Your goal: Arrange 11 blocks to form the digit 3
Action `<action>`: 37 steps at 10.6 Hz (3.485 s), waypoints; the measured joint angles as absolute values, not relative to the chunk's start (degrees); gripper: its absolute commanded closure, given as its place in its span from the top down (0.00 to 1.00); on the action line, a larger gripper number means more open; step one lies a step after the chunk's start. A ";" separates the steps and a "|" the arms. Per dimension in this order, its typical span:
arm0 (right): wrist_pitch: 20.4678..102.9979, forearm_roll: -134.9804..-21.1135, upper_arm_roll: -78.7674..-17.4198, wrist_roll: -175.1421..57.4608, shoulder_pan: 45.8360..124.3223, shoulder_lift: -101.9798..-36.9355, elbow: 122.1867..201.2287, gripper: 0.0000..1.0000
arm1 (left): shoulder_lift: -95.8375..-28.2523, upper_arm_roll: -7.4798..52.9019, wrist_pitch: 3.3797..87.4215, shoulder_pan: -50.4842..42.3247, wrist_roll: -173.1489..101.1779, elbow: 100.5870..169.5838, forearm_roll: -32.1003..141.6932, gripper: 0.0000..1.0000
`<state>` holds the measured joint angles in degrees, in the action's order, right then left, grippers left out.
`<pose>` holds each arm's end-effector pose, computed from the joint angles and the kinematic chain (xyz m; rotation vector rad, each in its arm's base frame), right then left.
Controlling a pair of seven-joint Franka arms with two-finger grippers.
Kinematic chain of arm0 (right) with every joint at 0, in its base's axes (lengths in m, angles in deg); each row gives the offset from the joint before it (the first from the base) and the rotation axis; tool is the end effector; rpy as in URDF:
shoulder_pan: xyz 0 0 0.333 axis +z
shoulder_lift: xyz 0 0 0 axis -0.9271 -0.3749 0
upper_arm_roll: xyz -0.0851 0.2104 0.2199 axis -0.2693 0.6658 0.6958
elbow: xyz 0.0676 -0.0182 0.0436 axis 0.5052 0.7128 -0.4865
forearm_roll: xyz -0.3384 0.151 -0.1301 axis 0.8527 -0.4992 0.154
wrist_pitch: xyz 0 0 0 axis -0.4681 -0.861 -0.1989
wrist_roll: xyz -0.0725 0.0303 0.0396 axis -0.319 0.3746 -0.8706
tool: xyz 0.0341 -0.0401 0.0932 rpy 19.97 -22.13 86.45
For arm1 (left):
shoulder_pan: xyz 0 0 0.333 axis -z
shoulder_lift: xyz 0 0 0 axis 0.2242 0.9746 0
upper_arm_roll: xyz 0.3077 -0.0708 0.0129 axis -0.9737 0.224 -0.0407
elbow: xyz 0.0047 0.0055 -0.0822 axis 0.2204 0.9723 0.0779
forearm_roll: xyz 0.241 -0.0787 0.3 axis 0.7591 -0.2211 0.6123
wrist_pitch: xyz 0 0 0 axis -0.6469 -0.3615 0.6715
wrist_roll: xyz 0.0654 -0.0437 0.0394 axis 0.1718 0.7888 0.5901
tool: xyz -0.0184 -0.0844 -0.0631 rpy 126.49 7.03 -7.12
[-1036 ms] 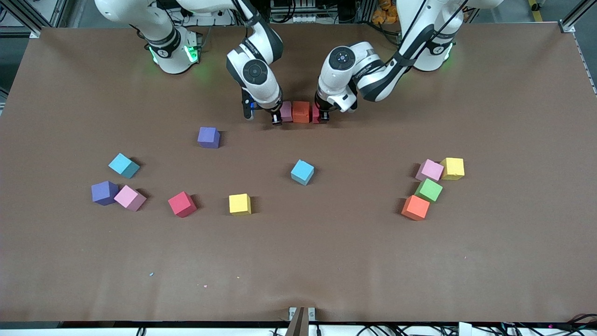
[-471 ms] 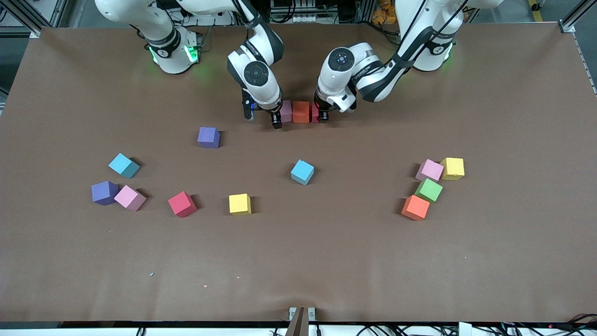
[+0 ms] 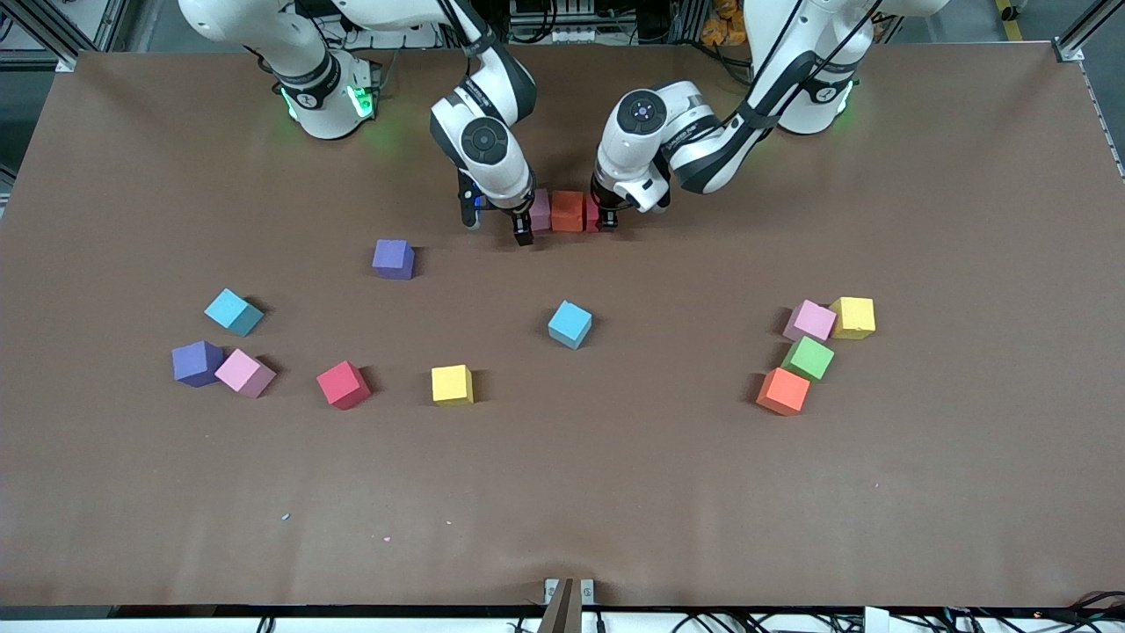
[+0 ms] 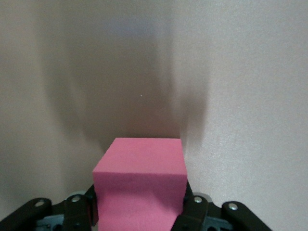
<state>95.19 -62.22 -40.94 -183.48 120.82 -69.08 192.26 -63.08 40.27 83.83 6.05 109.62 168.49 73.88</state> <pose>0.3131 0.4283 0.1756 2.2893 -2.0488 -0.2998 0.2890 -0.4399 0.1963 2.1814 2.2192 -0.2755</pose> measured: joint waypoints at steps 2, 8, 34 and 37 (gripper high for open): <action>95.19 -62.22 -40.99 -183.55 120.82 -69.08 192.05 1.00 | -62.78 40.27 83.84 6.08 109.62 167.93 73.89 0.00; 93.62 -62.22 -41.39 -183.56 120.53 -68.76 191.46 1.00 | -61.97 40.27 83.86 6.54 109.62 166.53 73.89 0.00; 75.98 -56.07 -42.03 -156.40 104.69 -60.31 180.54 1.00 | -65.90 41.61 76.73 7.30 109.37 162.55 76.58 1.00; 76.11 -51.61 -42.11 -139.06 101.36 -61.31 176.84 1.00 | -68.22 41.29 74.25 6.72 104.85 159.92 76.61 1.00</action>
<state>76.11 -51.61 -42.11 -139.06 101.36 -61.31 176.84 -68.22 41.29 74.25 6.72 104.85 159.92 76.61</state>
